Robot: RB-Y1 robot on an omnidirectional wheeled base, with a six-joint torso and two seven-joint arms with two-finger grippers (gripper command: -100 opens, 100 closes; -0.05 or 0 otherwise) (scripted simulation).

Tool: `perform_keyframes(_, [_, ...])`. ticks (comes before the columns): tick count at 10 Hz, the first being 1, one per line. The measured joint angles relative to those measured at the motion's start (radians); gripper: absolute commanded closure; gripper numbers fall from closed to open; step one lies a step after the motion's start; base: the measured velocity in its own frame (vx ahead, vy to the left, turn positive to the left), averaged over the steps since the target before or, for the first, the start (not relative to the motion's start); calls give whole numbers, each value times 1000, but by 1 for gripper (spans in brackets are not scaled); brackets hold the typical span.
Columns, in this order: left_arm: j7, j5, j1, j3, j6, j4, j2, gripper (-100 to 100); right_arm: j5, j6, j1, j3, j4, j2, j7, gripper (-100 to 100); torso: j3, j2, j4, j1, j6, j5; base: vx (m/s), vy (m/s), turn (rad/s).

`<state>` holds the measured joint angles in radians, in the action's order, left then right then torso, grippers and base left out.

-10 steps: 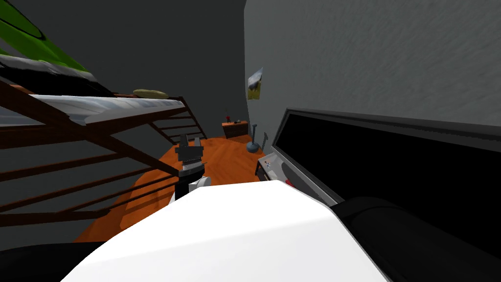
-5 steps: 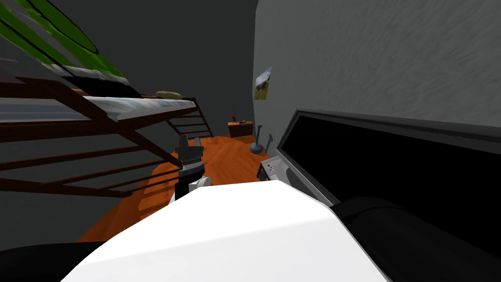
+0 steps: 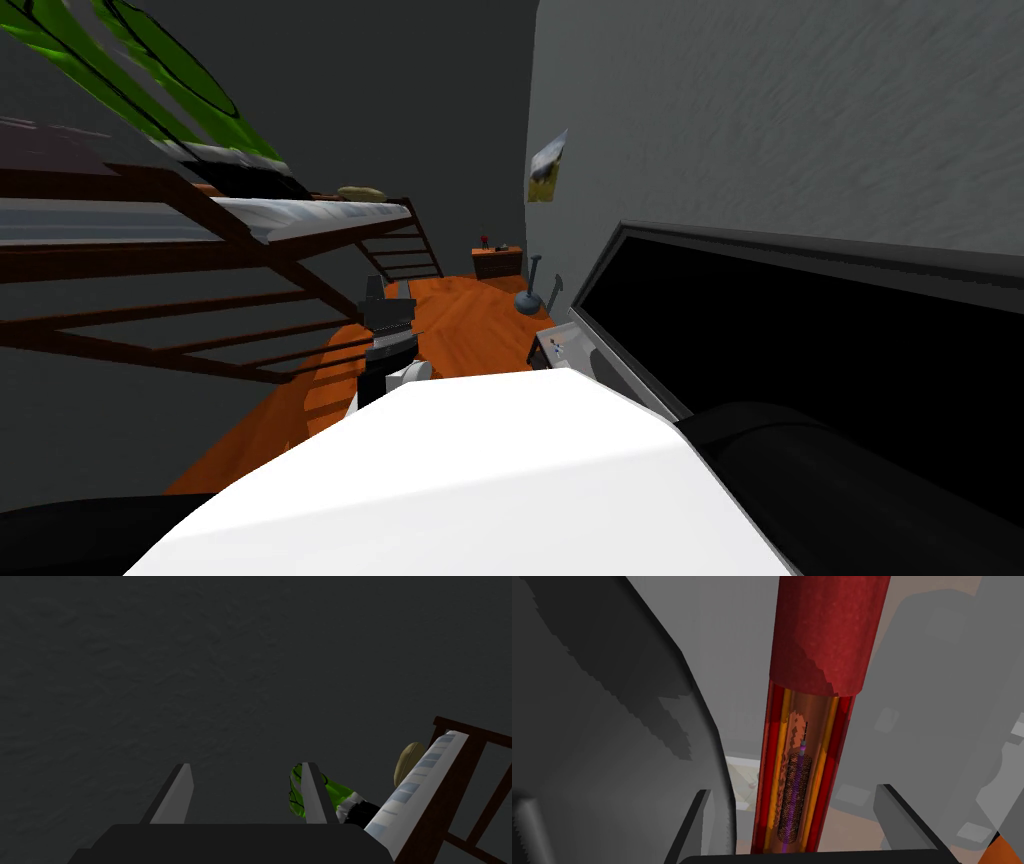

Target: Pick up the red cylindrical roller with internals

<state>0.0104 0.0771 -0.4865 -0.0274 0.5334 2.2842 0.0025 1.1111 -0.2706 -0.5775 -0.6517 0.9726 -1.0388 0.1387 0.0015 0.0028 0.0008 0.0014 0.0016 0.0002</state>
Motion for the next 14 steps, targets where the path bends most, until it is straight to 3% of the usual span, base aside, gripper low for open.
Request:
perform_keyframes(1, [0, 0, 0, 0, 0, 0, 0, 0, -31, -15, 12, -7, -40, 15, -31, -100, 1, 1, 0, 0, 1, 0, -32, 4, -30])
perform_keyframes(3, [0, 0, 0, 0, 0, 0, 0, 0, -83, -19, 5, -12, -43, 10, -46, -100, -1, -1, 0, 1, 1, 0, -24, 13, 134])
perform_keyframes(4, [0, 0, 0, 0, 0, 0, 0, 0, -107, -14, 11, -56, -41, 5, -45, -100, 0, 0, 0, 1, 0, 0, -65, 10, 152])
perform_keyframes(7, [0, 0, 0, 0, 0, 0, 0, 0, -196, -40, 24, -58, -107, 33, -103, -100, 0, -1, 0, 0, 2, 0, -28, 6, 97])
perform_keyframes(9, [0, 0, 0, 0, 0, 0, 0, 0, -258, -62, 41, -96, -161, 51, -152, -100, 0, 1, 0, 0, 2, 0, -49, 8, 51])
perform_keyframes(11, [0, 0, 0, 0, 0, 0, 0, 0, -316, -65, 44, -103, -176, 54, -162, -100, 0, -1, 0, 0, 2, 0, -33, 7, 133])
perform_keyframes(12, [0, 0, 0, 0, 0, 0, 0, 0, -347, -91, 66, -120, -231, 75, -194, -100, 0, 0, 0, 0, 0, 0, -58, 15, 172])
perform_keyframes(14, [0, 0, 0, 0, 0, 0, 0, 0, -407, -93, 68, -147, -247, 78, -219, -100, 0, 0, 0, 0, 2, 0, -19, 7, -30])
